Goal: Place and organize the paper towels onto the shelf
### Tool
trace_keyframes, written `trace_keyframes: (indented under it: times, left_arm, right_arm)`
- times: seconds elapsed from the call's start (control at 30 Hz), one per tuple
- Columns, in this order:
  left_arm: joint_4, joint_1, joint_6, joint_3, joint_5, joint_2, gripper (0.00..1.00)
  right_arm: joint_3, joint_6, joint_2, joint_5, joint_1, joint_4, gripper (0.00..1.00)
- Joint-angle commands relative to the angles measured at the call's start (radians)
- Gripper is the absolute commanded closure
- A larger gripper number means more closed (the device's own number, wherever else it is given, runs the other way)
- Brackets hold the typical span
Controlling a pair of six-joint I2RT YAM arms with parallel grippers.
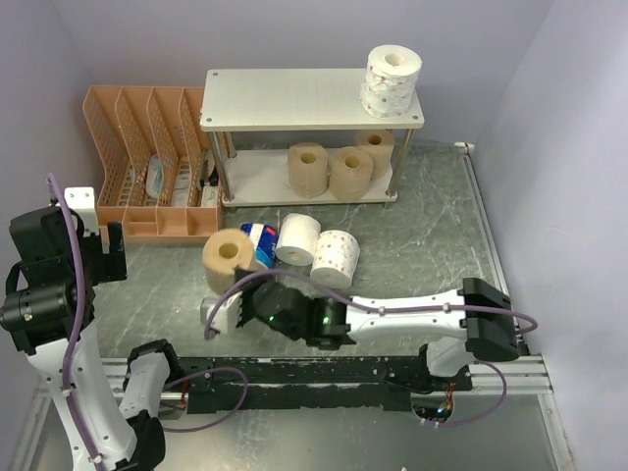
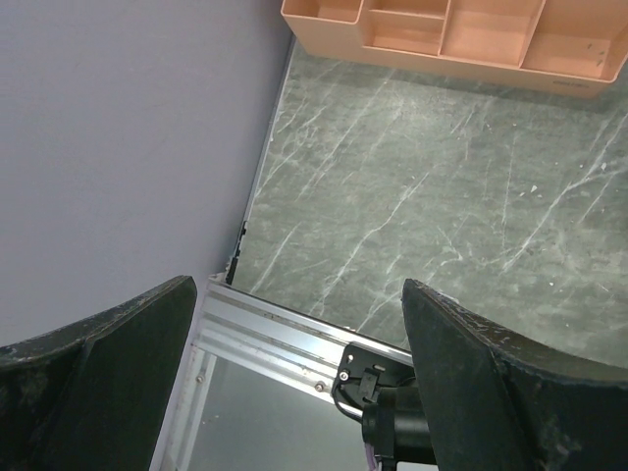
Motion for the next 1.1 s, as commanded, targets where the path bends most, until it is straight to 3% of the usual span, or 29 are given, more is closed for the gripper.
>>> trace_keyframes:
  times: [0.0, 0.13, 0.37, 0.67, 0.9, 0.97, 1.07]
  left_arm:
    - [0.035, -0.004, -0.018, -0.017, 0.001, -0.006, 0.02]
    - [0.038, -0.004, -0.028, -0.018, 0.013, -0.002, 0.02]
    - [0.051, -0.004, -0.031, -0.029, 0.009, -0.002, 0.02]
    - [0.093, -0.003, -0.027, -0.063, -0.004, 0.001, 0.02]
    - [0.131, -0.004, -0.019, -0.091, -0.028, -0.001, 0.02]
    - [0.147, -0.003, -0.018, -0.111, -0.034, -0.007, 0.02]
    - [0.157, -0.004, -0.020, -0.137, -0.035, -0.011, 0.02]
  right_arm:
    - [0.020, -0.059, -0.064, 0.067, -0.092, 0.016, 1.00]
    - [0.044, -0.148, -0.040, 0.044, -0.215, 0.089, 1.00]
    - [0.190, -0.229, 0.135, -0.037, -0.402, 0.192, 1.00]
    - [0.447, -0.266, 0.412, -0.133, -0.522, 0.244, 1.00]
    - [0.575, -0.241, 0.601, -0.122, -0.572, 0.300, 1.00]
    - [0.587, -0.228, 0.619, -0.113, -0.575, 0.314, 0.82]
    - [0.523, -0.218, 0.590, -0.097, -0.571, 0.393, 0.39]
